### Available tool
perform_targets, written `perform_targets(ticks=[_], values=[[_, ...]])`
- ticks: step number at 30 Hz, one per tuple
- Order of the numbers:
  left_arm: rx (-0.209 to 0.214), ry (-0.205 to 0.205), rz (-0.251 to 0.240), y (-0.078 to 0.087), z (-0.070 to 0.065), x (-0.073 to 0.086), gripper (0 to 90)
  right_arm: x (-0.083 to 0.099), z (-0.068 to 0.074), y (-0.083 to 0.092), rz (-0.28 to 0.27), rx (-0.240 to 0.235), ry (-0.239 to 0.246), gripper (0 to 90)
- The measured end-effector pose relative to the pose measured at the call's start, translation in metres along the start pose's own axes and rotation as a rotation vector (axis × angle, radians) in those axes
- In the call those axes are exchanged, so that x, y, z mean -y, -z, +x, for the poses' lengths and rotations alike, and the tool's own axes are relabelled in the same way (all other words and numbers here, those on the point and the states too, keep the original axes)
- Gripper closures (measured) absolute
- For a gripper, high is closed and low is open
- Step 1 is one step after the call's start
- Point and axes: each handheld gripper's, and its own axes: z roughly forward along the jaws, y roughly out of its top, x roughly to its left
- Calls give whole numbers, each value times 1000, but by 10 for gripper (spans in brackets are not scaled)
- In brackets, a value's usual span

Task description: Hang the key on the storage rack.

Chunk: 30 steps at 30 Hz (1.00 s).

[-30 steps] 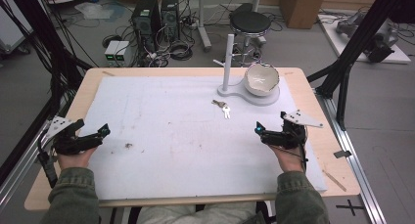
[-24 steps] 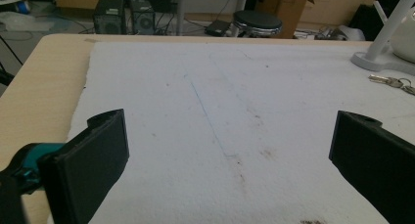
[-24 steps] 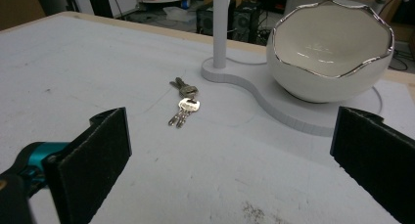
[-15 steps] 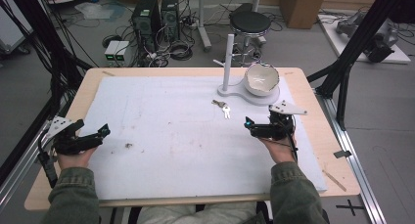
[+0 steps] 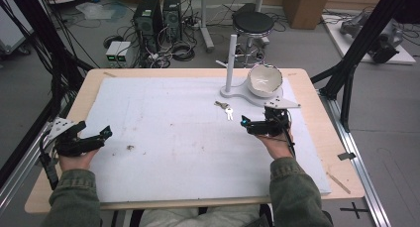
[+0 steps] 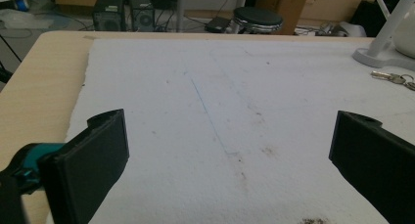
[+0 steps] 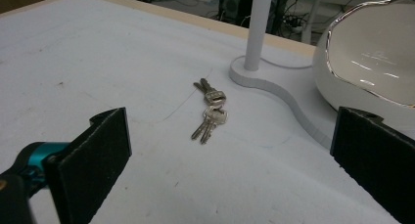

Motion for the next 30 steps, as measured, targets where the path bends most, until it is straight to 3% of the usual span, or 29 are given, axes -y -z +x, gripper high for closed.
perform_targets(ticks=[12, 16, 30], values=[[3, -1, 4, -1, 0, 0, 17, -8, 4, -15, 59, -35, 28, 5], [8, -8, 11, -3, -1, 1, 17, -12, 11, -29, 98, -56, 72, 5], [12, -9, 15, -4, -1, 1, 17, -29, 16, -60, 191, -100, 111, 5]])
